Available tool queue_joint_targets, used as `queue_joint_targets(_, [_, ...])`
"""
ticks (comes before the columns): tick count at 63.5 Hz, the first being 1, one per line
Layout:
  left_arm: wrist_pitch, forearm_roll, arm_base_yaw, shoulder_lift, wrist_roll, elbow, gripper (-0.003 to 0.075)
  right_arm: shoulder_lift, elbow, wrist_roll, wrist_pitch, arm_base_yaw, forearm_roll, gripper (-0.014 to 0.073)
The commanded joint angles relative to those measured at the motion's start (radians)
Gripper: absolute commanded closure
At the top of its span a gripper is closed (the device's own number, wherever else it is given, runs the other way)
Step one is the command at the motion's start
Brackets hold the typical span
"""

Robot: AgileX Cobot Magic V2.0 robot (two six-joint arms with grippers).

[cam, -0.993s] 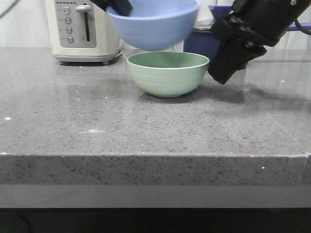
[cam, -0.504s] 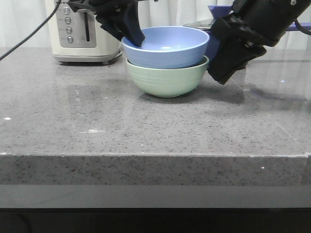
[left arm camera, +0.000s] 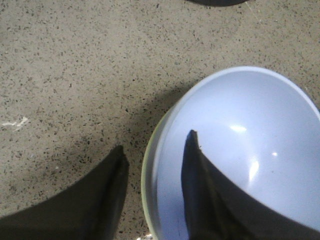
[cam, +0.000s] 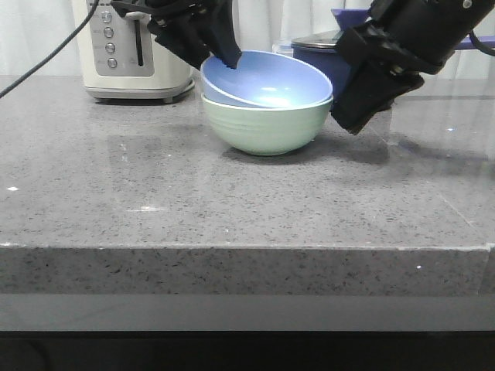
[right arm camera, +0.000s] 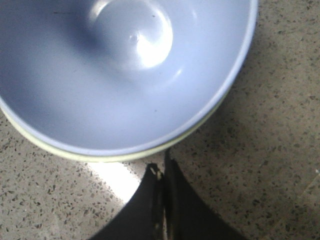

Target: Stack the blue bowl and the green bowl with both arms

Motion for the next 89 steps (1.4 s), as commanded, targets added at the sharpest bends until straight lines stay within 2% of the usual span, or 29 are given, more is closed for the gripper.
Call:
queue_joint_targets(1, [-0.042,-0.020,-0.005,-0.085,-0.003,-0.051,0.0427,-0.037,-0.026,-0.009,-0.027,-0.001,0.029,0.0657])
queue_joint_targets(12, [-0.001,0.012,-0.005,-0.181,-0.003,-0.053,0.0427,-0.037,-0.026,-0.009,-0.027,-0.001,0.029,0.0657])
queue_joint_targets(20, [-0.002,0.053,-0.005,-0.288,-0.003,0.009,0.0427,-0.037,-0.026,-0.009,-0.027,-0.001,0.029,0.0657])
queue_joint_targets(49, [-0.022,0.116,-0.005,-0.724,-0.005,0.495,0.0427,-0.037,-0.026,-0.009,-0.030,-0.001,0.035,0.0657])
queue_joint_targets(54, [-0.027,0.143,-0.004,-0.793,-0.046,0.567,0.0427,-0.037,-0.026,-0.009,-0.032,-0.001,0.035,0.0657])
queue_joint_targets(63, [-0.027,0.147,0.045,-0.891,-0.059,0.670,0.0427,-0.062,-0.026,0.022,-0.004,-0.025,0.022,0.0657])
queue_joint_targets(70, [-0.027,0.162,0.115,-0.952,-0.059,0.715,0.0427,-0.110,-0.026,0.151,0.051,-0.043,-0.069,0.0656])
queue_joint_targets(81, [-0.018,0.166,0.244,-1.002,-0.059,0.745,0.0427,-0.222,-0.026,0.490,0.167,-0.045,-0.374,0.0648])
queue_joint_targets(89, [-0.001,0.166,0.306,-1.014,-0.059,0.745,0.0427,-0.329,-0.003,0.669,0.247,-0.043,-0.508,0.0648])
